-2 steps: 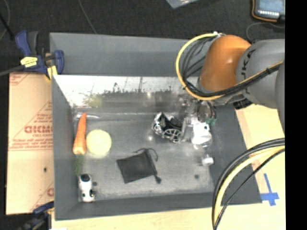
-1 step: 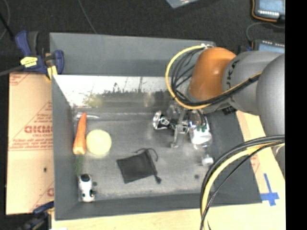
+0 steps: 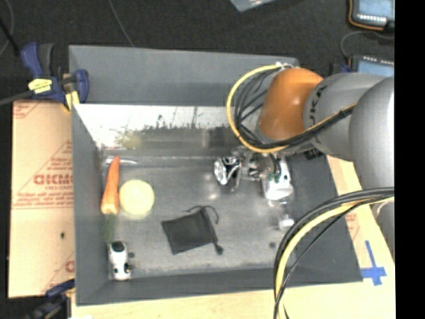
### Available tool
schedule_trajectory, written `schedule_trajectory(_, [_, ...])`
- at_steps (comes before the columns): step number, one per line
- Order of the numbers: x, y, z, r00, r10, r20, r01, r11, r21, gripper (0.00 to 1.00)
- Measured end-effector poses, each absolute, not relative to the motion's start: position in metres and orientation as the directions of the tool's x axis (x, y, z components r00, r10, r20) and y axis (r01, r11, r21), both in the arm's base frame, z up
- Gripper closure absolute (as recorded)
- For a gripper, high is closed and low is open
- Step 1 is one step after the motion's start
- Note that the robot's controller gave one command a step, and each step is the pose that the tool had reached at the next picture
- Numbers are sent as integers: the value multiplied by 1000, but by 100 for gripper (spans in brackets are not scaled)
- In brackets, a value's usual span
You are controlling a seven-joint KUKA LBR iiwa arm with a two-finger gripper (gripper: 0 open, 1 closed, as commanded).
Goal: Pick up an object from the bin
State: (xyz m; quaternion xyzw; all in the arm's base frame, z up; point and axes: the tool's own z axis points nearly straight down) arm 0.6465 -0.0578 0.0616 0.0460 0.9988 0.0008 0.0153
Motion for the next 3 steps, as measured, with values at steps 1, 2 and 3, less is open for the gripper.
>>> schedule_trajectory(1, [646,-58,62,-995,95,-31,95,995,3,100])
schedule_trajectory(2, [645,-58,66,-995,95,-31,95,995,3,100])
schedule_trajectory(3, [642,-58,81,-995,94,-21,94,996,2,100])
